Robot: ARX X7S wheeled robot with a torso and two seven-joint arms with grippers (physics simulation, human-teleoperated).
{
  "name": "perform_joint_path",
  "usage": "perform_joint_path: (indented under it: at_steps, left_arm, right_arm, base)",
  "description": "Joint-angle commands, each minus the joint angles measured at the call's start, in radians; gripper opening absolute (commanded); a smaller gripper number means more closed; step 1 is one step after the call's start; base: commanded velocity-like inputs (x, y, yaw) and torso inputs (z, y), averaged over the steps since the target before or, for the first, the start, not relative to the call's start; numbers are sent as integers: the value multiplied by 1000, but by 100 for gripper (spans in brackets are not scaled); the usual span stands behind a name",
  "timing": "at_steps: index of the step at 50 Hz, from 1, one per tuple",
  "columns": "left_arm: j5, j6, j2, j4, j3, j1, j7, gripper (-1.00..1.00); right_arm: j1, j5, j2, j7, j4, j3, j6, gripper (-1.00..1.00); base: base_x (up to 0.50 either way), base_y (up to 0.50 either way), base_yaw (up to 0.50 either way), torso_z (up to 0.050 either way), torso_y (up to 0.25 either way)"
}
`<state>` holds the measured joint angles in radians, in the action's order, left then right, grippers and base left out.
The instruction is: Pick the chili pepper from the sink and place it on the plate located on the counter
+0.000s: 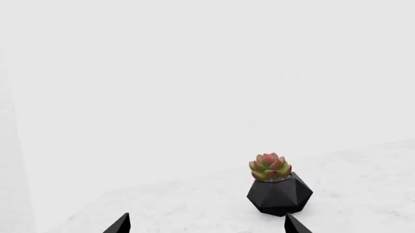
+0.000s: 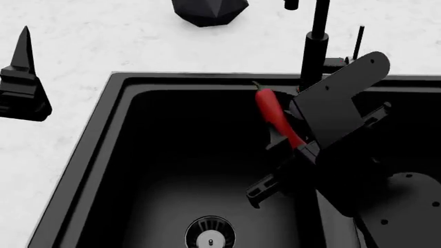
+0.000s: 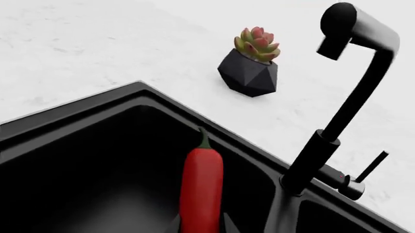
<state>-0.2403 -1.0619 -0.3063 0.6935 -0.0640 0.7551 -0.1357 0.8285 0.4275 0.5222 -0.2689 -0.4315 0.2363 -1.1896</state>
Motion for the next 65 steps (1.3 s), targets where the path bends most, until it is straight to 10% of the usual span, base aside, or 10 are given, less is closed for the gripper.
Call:
perform_joint_path:
  at_steps: [1,65]
  left_arm:
    - [-5,3,0,6,4,-4,-4,100]
    - [-28,7,-9,8,-4,0,-23,100]
  right_arm:
    - [-46,-6,18,45,-67,-73,-18,-100]
    - [-26,22,25,36,-37,-62,-14,-100]
  base:
    - [0,0,0,0,0]
    - [-169,-485,0,0,0]
